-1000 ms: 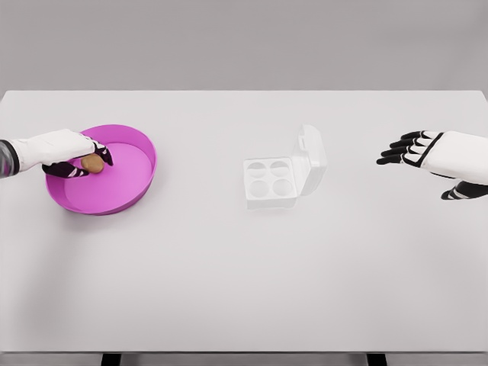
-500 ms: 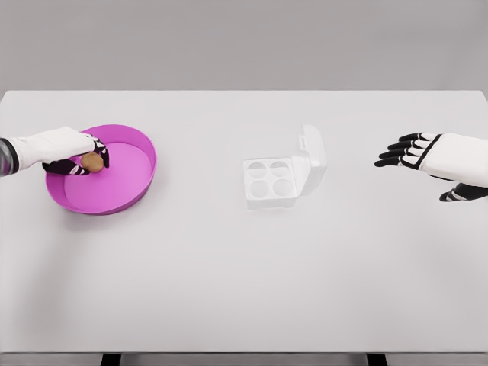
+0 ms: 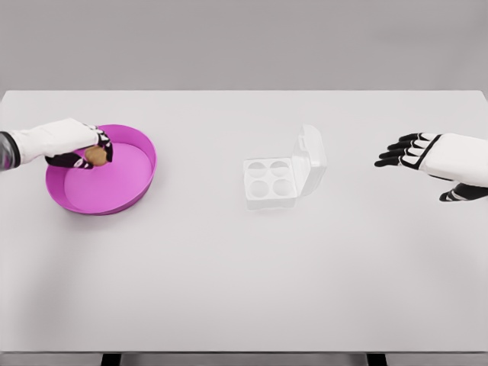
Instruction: Pack egg into the box and close the box lid
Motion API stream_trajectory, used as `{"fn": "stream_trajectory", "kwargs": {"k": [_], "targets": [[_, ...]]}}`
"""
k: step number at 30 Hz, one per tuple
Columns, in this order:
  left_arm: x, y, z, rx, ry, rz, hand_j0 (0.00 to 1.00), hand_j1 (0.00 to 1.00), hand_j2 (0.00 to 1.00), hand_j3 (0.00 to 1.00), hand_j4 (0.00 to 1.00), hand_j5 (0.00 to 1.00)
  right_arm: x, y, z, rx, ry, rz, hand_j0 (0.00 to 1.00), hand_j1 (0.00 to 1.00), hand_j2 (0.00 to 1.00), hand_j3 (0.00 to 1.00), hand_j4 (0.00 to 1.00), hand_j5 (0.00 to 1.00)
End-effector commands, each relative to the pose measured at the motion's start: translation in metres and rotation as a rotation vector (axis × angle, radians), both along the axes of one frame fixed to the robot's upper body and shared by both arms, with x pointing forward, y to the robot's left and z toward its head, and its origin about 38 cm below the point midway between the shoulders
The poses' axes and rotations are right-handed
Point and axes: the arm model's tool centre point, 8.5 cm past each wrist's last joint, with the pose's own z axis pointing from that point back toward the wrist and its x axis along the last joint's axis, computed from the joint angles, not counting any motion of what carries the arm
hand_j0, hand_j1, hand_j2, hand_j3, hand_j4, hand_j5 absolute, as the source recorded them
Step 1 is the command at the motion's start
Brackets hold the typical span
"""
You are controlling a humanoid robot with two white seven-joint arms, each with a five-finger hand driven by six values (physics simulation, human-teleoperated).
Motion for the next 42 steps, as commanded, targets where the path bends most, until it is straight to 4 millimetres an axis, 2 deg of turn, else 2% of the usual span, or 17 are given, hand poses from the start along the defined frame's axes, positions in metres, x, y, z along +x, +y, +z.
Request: {"fn": "stream_trajectory", "kwargs": {"k": [1,7,12,16,32,42], "targets": [[-0.001,-0.007,0.008,-0.008,-0.024,-0.022,0.46,0.46,0.46,0.46,0.46,0.46,0.0,-0.001,0.0,0.004,0.002,-0.004,1.0,1.0,1.0,1.0,1.0,1.0],[-0.004,-0.024,0.021,-0.008,-0.066,-0.074,0.45,0.45,0.45,0.45,0.45,0.45,0.001,-0.001,0.001,0.006,0.001,-0.005,1.0,1.0,1.0,1.0,1.0,1.0],[-0.005,-0.03,0.025,-0.01,-0.08,-0.091,0.45,0.45,0.45,0.45,0.45,0.45,0.001,-0.001,0.001,0.006,0.001,-0.005,1.0,1.0,1.0,1.0,1.0,1.0],[-0.006,-0.044,0.03,-0.031,-0.098,-0.124,0.45,0.45,0.45,0.45,0.45,0.45,0.001,-0.002,0.001,0.004,0.002,-0.007,1.0,1.0,1.0,1.0,1.0,1.0],[-0.006,-0.078,0.03,-0.08,-0.119,-0.188,0.43,0.43,0.43,0.43,0.43,0.43,0.001,-0.001,0.0,0.006,0.002,-0.004,1.0,1.0,1.0,1.0,1.0,1.0],[-0.005,-0.108,0.029,-0.13,-0.13,-0.235,0.43,0.43,0.43,0.43,0.43,0.43,0.001,-0.001,0.0,0.006,0.003,-0.006,1.0,1.0,1.0,1.0,1.0,1.0]]}}
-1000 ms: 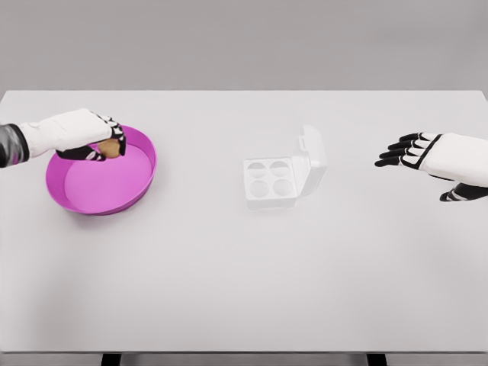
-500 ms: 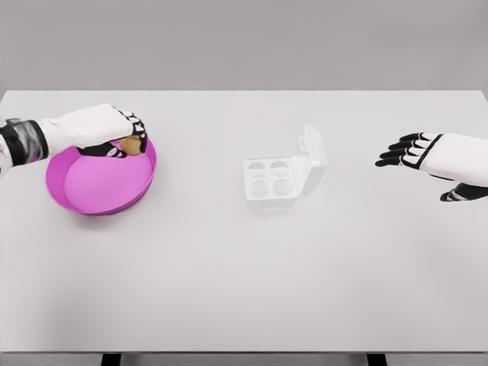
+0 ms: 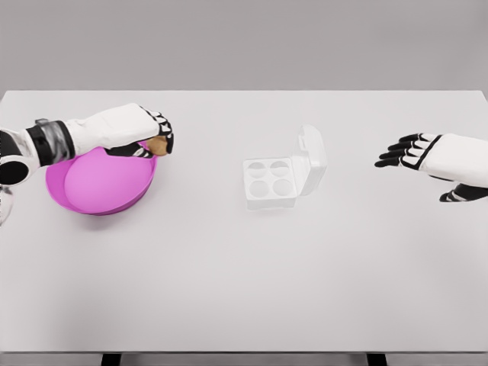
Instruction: Pack egg into the box and close the box lid
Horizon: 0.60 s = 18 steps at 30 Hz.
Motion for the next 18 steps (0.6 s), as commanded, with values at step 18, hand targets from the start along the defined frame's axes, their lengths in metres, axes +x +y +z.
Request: {"fn": "stream_trajectory", "kwargs": {"k": [18], "targets": [[0.0,-0.046,-0.005,-0.09,0.006,-0.063,0.43,0.43,0.43,0.43,0.43,0.43,0.0,-0.001,-0.002,0.006,0.008,-0.007,1.0,1.0,1.0,1.0,1.0,1.0]]}}
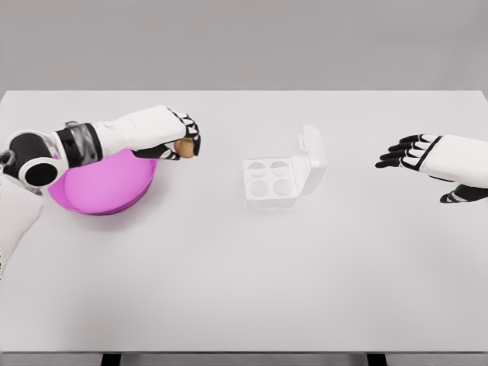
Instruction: Pack egg into the box and close the box lid
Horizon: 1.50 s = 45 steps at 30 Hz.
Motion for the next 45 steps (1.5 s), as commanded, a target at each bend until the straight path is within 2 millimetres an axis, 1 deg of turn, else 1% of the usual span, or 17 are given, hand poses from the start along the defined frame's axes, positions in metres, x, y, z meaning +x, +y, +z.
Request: {"fn": "stream_trajectory", "kwargs": {"k": [1,6,10,15,19,21,28,37,40,42,43,45], "targets": [[0.0,-0.006,0.0,-0.019,0.002,-0.007,0.43,0.43,0.43,0.43,0.43,0.43,0.0,0.0,0.0,0.005,0.001,-0.003,1.0,1.0,1.0,1.0,1.0,1.0],[-0.001,-0.024,-0.004,-0.046,0.012,-0.034,0.43,0.43,0.43,0.43,0.43,0.43,0.0,0.0,0.0,0.005,0.001,-0.003,1.0,1.0,1.0,1.0,1.0,1.0],[-0.003,-0.031,-0.006,-0.054,0.017,-0.047,0.42,0.42,0.42,0.42,0.42,0.42,0.0,-0.001,0.0,0.005,0.002,-0.004,1.0,1.0,1.0,1.0,1.0,1.0],[-0.004,-0.049,-0.011,-0.069,0.03,-0.075,0.41,0.41,0.41,0.41,0.41,0.41,0.0,-0.001,0.0,0.005,0.002,-0.004,1.0,1.0,1.0,1.0,1.0,1.0],[-0.004,-0.059,-0.013,-0.081,0.034,-0.088,0.4,0.4,0.4,0.4,0.4,0.4,0.0,-0.001,0.0,0.005,0.004,-0.004,1.0,1.0,1.0,1.0,1.0,1.0],[-0.006,-0.07,-0.016,-0.078,0.04,-0.108,0.4,0.4,0.4,0.4,0.4,0.4,0.0,-0.001,0.0,0.005,0.004,-0.004,1.0,1.0,1.0,1.0,1.0,1.0],[-0.009,-0.085,-0.018,-0.09,0.047,-0.133,0.39,0.39,0.39,0.39,0.39,0.39,0.0,0.0,-0.001,0.006,0.004,-0.002,1.0,1.0,1.0,1.0,1.0,1.0],[-0.003,-0.104,-0.025,-0.089,0.063,-0.132,0.39,0.39,0.39,0.39,0.39,0.39,0.0,0.003,-0.003,0.017,0.006,0.002,1.0,1.0,1.0,1.0,1.0,1.0],[0.0,-0.111,-0.032,-0.088,0.08,-0.129,0.39,0.39,0.39,0.39,0.39,0.39,0.0,0.003,-0.004,0.018,0.006,0.002,1.0,1.0,1.0,1.0,1.0,1.0],[0.0,-0.12,-0.034,-0.085,0.082,-0.133,0.39,0.39,0.39,0.39,0.39,0.39,0.001,0.003,-0.003,0.017,0.004,0.002,1.0,1.0,1.0,1.0,1.0,1.0],[0.003,-0.123,-0.035,-0.085,0.089,-0.13,0.39,0.39,0.39,0.39,0.39,0.39,0.001,0.003,-0.003,0.017,0.004,0.002,1.0,1.0,1.0,1.0,1.0,1.0],[0.005,-0.124,-0.036,-0.085,0.096,-0.127,0.39,0.39,0.39,0.39,0.39,0.39,0.001,0.003,-0.003,0.017,0.005,0.001,1.0,1.0,1.0,1.0,1.0,1.0]]}}
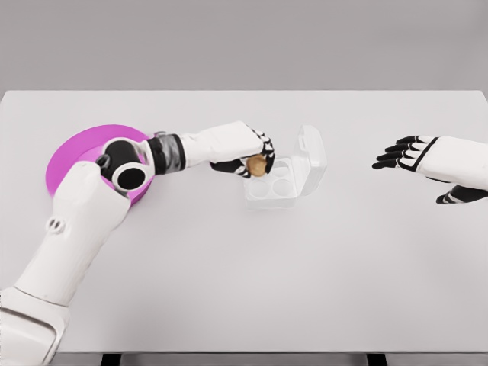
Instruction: Pack egg into the box and close the box lid
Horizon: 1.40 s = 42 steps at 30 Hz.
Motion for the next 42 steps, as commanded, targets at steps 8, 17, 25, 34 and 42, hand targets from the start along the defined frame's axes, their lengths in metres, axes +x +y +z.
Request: {"fn": "stream_trajectory", "kwargs": {"k": [8,17,25,34,42], "targets": [[0.0035,-0.0087,-0.0041,0.0,0.017,0.004,0.4,0.4,0.4,0.4,0.4,0.4,0.0002,0.0,0.0002,0.006,0.002,-0.003,1.0,1.0,1.0,1.0,1.0,1.0],[0.0047,-0.0112,-0.0001,0.001,0.006,0.0,0.55,0.55,0.55,0.55,0.55,0.55,-0.0001,0.0006,0.0,0.006,0.002,0.0,1.0,1.0,1.0,1.0,1.0,1.0],[0.0046,-0.0107,0.0003,0.0,0.005,0.0,0.68,0.68,0.68,0.68,0.68,0.68,-0.0004,0.0007,-0.0011,0.006,0.005,0.0,1.0,1.0,1.0,1.0,1.0,1.0],[0.0041,-0.0104,0.0008,0.0,0.003,-0.001,0.7,0.7,0.7,0.7,0.7,0.7,-0.0002,0.0004,-0.0003,0.004,0.004,0.0,1.0,1.0,1.0,1.0,1.0,1.0],[0.0041,-0.0094,0.0015,0.001,0.0,0.0,0.7,0.7,0.7,0.7,0.7,0.7,-0.001,0.0034,-0.0014,0.006,0.006,0.008,1.0,1.0,1.0,1.0,1.0,1.0]]}}
